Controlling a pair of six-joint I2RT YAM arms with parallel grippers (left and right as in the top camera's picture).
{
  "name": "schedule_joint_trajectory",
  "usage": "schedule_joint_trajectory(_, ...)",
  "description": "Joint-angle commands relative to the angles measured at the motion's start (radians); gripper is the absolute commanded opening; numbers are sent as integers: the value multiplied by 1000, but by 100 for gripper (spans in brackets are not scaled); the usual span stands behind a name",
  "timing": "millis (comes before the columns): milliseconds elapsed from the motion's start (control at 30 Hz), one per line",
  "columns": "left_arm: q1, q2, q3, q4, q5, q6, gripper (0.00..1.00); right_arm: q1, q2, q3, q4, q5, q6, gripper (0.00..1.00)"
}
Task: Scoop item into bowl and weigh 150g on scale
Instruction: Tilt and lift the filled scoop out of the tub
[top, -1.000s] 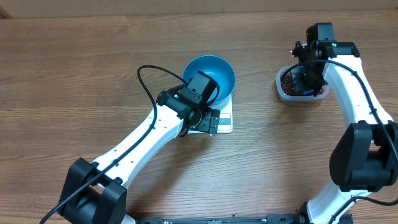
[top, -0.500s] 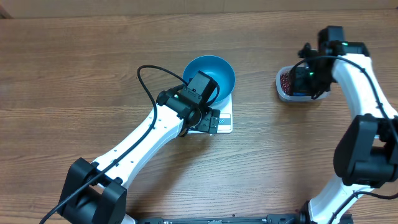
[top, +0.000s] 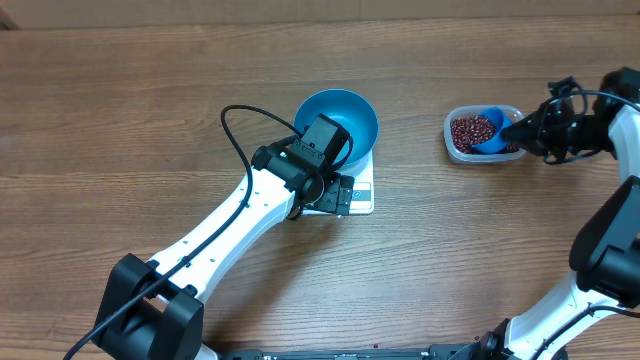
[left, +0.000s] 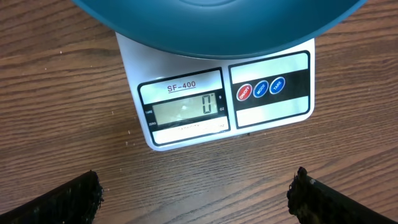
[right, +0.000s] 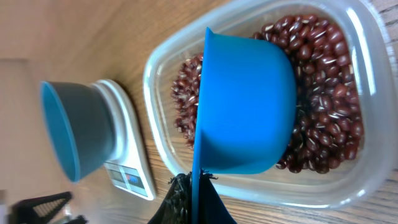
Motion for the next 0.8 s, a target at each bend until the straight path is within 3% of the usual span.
schedule_joint_trajectory(0,-8,6,10,2,8,-14,100,-42,2,-4,2,-91,-7,4)
schedule_joint_trajectory(767,-8,6,10,2,8,-14,100,-147,2,-4,-41,-453,-8,4)
